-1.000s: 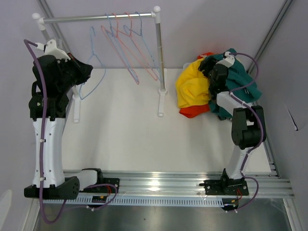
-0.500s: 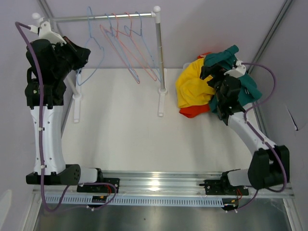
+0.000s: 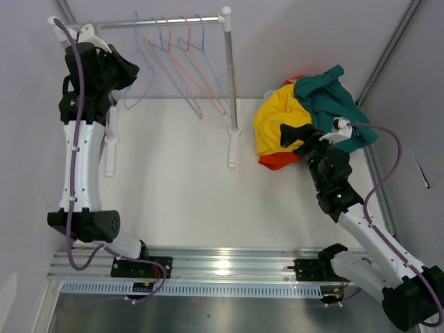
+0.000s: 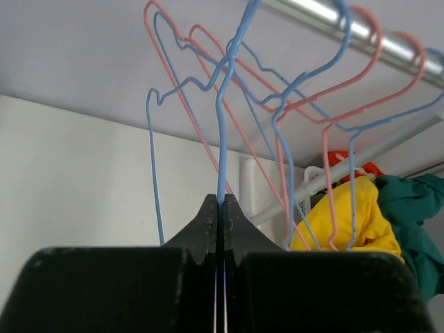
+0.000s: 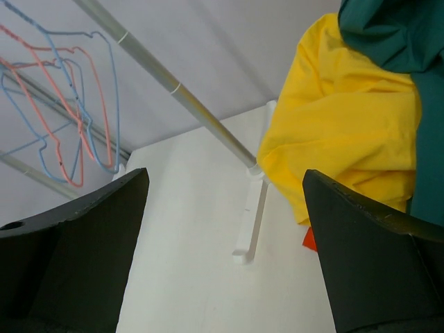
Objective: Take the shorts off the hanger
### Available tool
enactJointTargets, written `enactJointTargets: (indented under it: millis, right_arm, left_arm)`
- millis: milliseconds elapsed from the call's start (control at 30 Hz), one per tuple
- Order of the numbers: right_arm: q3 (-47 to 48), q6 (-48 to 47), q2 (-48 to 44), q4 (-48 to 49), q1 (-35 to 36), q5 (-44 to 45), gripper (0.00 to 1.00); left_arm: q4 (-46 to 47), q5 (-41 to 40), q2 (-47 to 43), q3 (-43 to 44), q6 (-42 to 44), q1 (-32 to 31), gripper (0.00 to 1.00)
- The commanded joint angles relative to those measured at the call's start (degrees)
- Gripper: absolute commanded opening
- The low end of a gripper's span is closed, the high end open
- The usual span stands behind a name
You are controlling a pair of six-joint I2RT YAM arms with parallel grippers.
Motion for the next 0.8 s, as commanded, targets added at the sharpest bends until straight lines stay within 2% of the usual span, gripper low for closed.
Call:
enactJointTargets:
  millis: [0, 167, 233, 333, 367, 400, 433, 567, 600, 767]
  right_arm:
    - [-0.73, -1.70, -2.03, -1.85, 2.75, 2.61, 1.00]
    - [-1.70, -1.88, -2.83, -2.91, 4.77, 4.29, 1.00]
    - [-1.61, -1.79, -3.00, -3.17, 5.21, 4.37, 0.99]
    - [-0.74, -2.31, -3.35, -4.66, 6.44, 5.25, 0.99]
    - [-0.21, -2.31, -3.36, -6.67, 6.71, 5.77, 0.99]
    - [0.93, -2.14, -3.36, -7.91, 6.97, 8.56, 0.99]
    - [1.72, -1.70, -3.53, -11.49, 7.58, 10.16, 0.99]
    - [6.11, -2.84, -4.93, -20.99, 8.20, 12.46, 0.99]
    - [6.82, -3.10, -6.24, -22.49, 8.29, 12.28, 0.99]
    - [7.88, -2.14, -12.66, -31.55, 8.56, 8.60, 0.99]
  left_arm:
    - [3.07, -0.26, 1.37, -1.04, -0.65, 0.21, 0.00]
    - [5.96, 0.62, -4.24, -8.50, -1.44, -0.49, 0.00]
    - [5.18, 0.71, -6.52, -8.96, -0.92, -0.49, 0.00]
    - [3.24, 0.88, -9.07, -9.75, 0.13, -0.49, 0.21]
    - [2.98, 0.97, -9.78, -10.36, 0.40, -0.49, 0.42]
    - [2.54, 0.88, -10.48, -11.15, 0.66, -0.49, 0.53]
    - [2.19, 0.62, -11.97, -11.77, 1.19, -0.49, 0.69]
    - [1.57, 1.93, -17.76, -16.86, 2.77, -0.49, 0.97]
    - [2.01, 3.50, -19.52, -18.35, 3.12, -0.49, 0.99]
    - [7.00, 7.03, -34.26, -38.27, 5.67, -0.58, 0.99]
